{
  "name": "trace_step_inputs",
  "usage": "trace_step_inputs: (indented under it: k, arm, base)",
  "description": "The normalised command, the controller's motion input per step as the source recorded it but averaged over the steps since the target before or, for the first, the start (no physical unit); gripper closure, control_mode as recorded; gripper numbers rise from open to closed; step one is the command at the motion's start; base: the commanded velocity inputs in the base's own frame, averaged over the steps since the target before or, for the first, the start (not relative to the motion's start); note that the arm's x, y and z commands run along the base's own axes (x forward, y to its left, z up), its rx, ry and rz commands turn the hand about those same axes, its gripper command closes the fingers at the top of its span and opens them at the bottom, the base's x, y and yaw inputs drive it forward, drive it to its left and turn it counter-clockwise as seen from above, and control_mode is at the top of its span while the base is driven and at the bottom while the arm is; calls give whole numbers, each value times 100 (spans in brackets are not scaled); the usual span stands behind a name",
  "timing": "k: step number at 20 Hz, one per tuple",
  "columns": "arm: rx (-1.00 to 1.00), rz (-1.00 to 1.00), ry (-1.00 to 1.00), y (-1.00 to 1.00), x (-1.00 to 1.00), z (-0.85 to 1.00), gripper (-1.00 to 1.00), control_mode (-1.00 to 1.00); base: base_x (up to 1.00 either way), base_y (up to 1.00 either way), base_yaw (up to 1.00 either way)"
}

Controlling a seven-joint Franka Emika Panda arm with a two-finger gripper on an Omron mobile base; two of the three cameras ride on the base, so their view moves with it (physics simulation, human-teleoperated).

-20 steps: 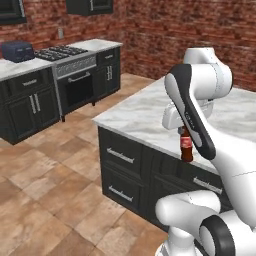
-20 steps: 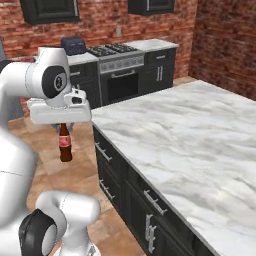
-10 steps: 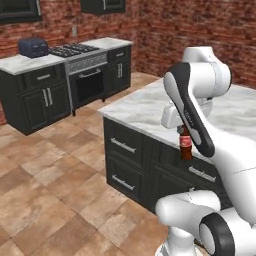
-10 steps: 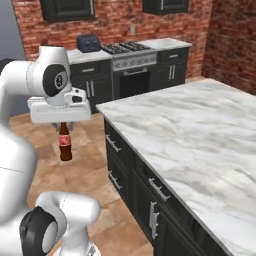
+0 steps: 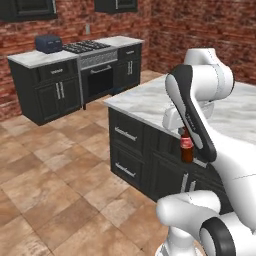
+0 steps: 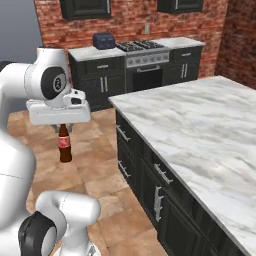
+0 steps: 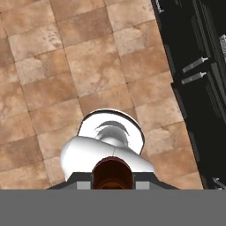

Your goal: Place the large bottle from the dining counter next to the other large bottle outside the sink, and place the small bottle from the dining counter next to the other small bottle inside the sink.

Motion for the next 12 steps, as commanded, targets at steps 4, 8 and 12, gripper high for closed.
trace_step_inputs:
  k: [4,8,12]
  arm:
    - [0,0,0,0,0,0,100,100]
    - [0,0,0,0,0,0,100,100]
    - [0,0,0,0,0,0,100,100]
  base:
    - [-7,-7,25]
    - [-1,-3,25]
    - [0,-1,25]
